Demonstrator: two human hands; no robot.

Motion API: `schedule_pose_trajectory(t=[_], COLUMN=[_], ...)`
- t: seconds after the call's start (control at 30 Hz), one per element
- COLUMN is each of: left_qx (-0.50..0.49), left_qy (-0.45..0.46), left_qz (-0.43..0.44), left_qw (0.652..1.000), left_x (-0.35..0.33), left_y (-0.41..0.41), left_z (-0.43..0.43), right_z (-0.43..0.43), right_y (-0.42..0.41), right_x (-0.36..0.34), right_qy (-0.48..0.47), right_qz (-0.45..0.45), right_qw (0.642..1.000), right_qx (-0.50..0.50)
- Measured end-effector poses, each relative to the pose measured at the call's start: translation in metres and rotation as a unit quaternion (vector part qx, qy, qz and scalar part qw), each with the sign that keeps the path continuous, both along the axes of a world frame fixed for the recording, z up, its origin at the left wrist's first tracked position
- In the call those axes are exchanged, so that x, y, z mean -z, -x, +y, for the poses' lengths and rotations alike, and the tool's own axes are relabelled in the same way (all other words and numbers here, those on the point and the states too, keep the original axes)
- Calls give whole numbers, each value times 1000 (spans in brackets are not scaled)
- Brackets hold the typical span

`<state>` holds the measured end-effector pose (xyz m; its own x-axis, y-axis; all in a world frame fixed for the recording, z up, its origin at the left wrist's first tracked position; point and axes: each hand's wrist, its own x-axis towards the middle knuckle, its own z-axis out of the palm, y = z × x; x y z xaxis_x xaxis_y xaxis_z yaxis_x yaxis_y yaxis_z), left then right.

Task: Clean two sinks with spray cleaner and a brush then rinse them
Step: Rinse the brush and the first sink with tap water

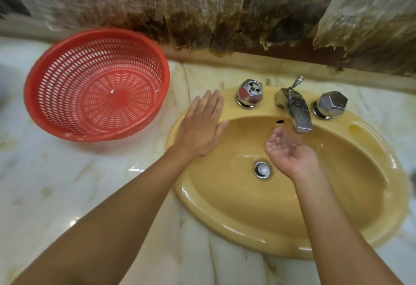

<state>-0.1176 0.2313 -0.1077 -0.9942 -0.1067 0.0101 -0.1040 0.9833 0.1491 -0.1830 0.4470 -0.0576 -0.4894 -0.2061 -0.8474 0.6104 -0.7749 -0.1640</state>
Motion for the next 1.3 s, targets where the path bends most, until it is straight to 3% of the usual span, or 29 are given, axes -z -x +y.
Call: schedule_pose_trajectory(t=[0.13, 0.23, 0.3, 0.33, 0.4, 0.5, 0.57, 0.63, 0.77, 0.9, 1.03, 1.1, 1.13, 1.2, 1.23, 1.27, 1.3], left_qx=[-53, -163, -186, -174, -109, 16, 42, 25, 8, 4, -3, -10, -24, -74, -95, -106, -107], left_qy=[5, 4, 1, 3, 14, 31, 33, 14, -3, 0, -4, 5, 3, -43, -94, -162, -235], left_qz=[17, -4, -11, -12, -11, -21, -45, -57, -47, -37, -36, -46, -51, -69, -69, -51, -15], left_qw=[998, 987, 983, 985, 994, 999, 998, 998, 999, 999, 999, 999, 998, 994, 989, 980, 966], left_x=[1, 1, 0, 0, -2, -5, -6, -7, -7, -7, -8, -7, -8, -12, -16, -20, -24], left_y=[-39, -62, -67, -66, -56, -30, -9, 7, 15, 14, 17, 17, 20, 31, 42, 54, 65], left_z=[8, 22, 24, 22, 10, -8, -14, -14, -14, -12, -10, -8, -5, 7, 15, 24, 33], right_z=[-43, -73, -75, -68, -42, -3, 6, 6, -1, -28, -61, -78, -86, -95, -95, -93, -88], right_y=[-19, -22, -19, -16, -5, 9, 13, 13, 4, -20, -1, 23, 34, 50, 58, 65, 71], right_x=[-9, -24, -25, -21, -13, -10, -11, -15, -14, -11, -63, -90, -99, -113, -117, -119, -121], right_qy=[37, 1, -93, -140, -171, -97, -44, -15, -20, -4, 2, -109, -219, -432, -492, -518, -525], right_qz=[70, 158, 170, 165, 132, 46, 26, 30, 31, -32, 68, 182, 242, 347, 381, 403, 414], right_qw=[978, 895, 863, 866, 908, 983, 998, 999, 999, 994, 974, 923, 865, 692, 606, 544, 508], right_qx=[-194, -416, -466, -450, -360, -146, -29, 19, 17, -103, -218, -322, -381, -464, -495, -523, -543])
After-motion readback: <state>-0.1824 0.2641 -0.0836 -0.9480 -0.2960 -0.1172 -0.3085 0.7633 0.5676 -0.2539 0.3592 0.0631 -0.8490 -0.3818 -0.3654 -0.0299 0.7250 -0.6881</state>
